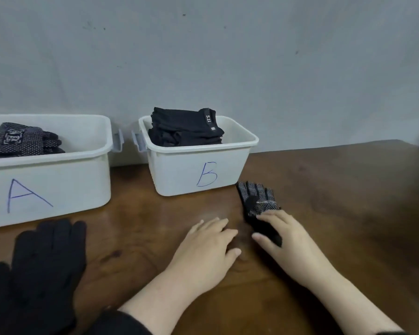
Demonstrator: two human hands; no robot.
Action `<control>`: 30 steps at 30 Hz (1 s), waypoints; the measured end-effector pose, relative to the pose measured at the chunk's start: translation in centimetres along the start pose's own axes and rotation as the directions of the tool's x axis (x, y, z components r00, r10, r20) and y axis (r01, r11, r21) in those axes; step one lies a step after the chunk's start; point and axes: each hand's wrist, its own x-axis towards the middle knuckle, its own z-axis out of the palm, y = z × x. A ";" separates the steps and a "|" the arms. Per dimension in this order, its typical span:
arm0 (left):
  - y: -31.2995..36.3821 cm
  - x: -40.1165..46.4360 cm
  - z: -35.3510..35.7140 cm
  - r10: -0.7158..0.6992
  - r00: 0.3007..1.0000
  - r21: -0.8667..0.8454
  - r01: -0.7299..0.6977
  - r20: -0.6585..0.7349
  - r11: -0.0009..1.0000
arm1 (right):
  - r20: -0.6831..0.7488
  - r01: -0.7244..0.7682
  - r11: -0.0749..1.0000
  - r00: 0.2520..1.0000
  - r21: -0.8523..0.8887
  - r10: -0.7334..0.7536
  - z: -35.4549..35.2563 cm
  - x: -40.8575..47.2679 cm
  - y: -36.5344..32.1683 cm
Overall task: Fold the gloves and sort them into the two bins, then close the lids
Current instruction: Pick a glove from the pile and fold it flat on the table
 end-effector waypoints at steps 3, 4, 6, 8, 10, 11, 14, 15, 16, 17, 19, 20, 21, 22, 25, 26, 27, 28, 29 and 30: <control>0.1 -0.8 -0.3 -0.008 0.998 -0.052 0.005 -0.056 0.999 | 0.028 -0.073 0.997 0.997 0.019 0.072 0.7 -1.5 1.0; 0.2 -1.0 -0.4 -0.017 0.998 -0.074 0.012 -0.068 0.997 | 0.008 -0.067 0.998 0.998 0.016 0.067 1.0 -1.6 0.9; 0.1 -1.5 -0.5 -0.038 0.996 -0.129 0.027 -0.083 0.991 | -0.048 -0.024 0.999 0.999 0.022 0.025 1.7 -1.6 0.2; -0.3 -2.0 -0.6 -0.065 0.992 -0.187 0.044 -0.107 0.981 | -0.087 0.007 1.000 0.996 0.007 -0.006 2.1 -1.8 -0.5; -0.5 -2.8 -0.8 -0.098 0.988 -0.215 0.071 -0.119 0.974 | -0.107 0.012 1.000 0.994 -0.025 -0.015 2.2 -2.2 -1.2; -0.5 -3.3 -0.9 -0.110 0.986 -0.224 0.079 -0.128 0.971 | -0.117 0.029 0.999 0.993 -0.035 -0.033 2.0 -2.2 -1.8; -0.3 -5.0 -1.3 -0.138 0.975 -0.261 0.090 -0.173 0.961 | -0.115 0.044 0.998 0.993 0.041 -0.039 1.6 -2.3 -4.4; -0.4 -5.5 -1.4 -0.147 0.968 -0.274 0.089 -0.202 0.958 | -0.099 0.002 0.993 0.995 0.121 0.010 1.5 -2.4 -5.6; -0.4 -6.0 -1.5 -0.155 0.958 -0.287 0.082 -0.241 0.954 | -0.079 -0.058 0.973 0.994 0.223 0.077 1.3 -2.5 -6.7; -0.5 -6.5 -1.6 -0.167 0.943 -0.300 0.077 -0.288 0.951 | -0.050 -0.121 0.936 0.988 0.330 0.145 1.0 -2.5 -7.8; -0.7 -7.7 -2.1 -0.187 0.901 -0.314 0.060 -0.392 0.948 | -0.008 -0.196 0.855 0.974 0.480 0.228 0.5 -2.3 -10.1; -0.9 -8.4 -2.4 -0.187 0.878 -0.303 0.051 -0.441 0.952 | 0.002 -0.207 0.829 0.971 0.519 0.241 0.1 -2.1 -11.0; -1.2 -9.2 -2.8 -0.181 0.857 -0.282 0.043 -0.483 0.958 | 0.024 -0.217 0.805 0.969 0.553 0.245 -0.4 -1.8 -11.9; -1.6 -10.1 -3.3 -0.170 0.834 -0.256 0.036 -0.525 0.966 | 0.059 -0.226 0.772 0.969 0.594 0.239 -1.0 -1.4 -12.8; -3.2 -12.6 -4.5 -0.139 0.756 -0.193 0.017 -0.639 0.981 | 0.154 -0.248 0.612 0.967 0.751 0.203 -3.1 0.2 -15.1; -3.9 -13.3 -4.8 -0.137 0.731 -0.184 0.016 -0.669 0.983 | 0.179 -0.258 0.563 0.965 0.785 0.191 -3.8 0.7 -15.9; -4.5 -13.9 -5.0 -0.141 0.708 -0.178 0.022 -0.692 0.984 | 0.199 -0.264 0.523 0.964 0.811 0.177 -4.3 1.5 -16.5; -5.0 -14.4 -5.2 -0.149 0.691 -0.178 0.030 -0.707 0.984 | 0.214 -0.270 0.475 0.962 0.837 0.170 -4.8 2.2 -17.3; -5.4 -14.9 -5.4 -0.160 0.677 -0.187 0.034 -0.718 0.982 | 0.227 -0.276 0.435 0.960 0.857 0.163 -5.2 2.9 -17.9; -5.7 -15.3 -5.7 -0.169 0.665 -0.201 0.030 -0.728 0.979 | 0.230 -0.272 0.392 0.962 0.879 0.150 -5.6 3.6 -18.6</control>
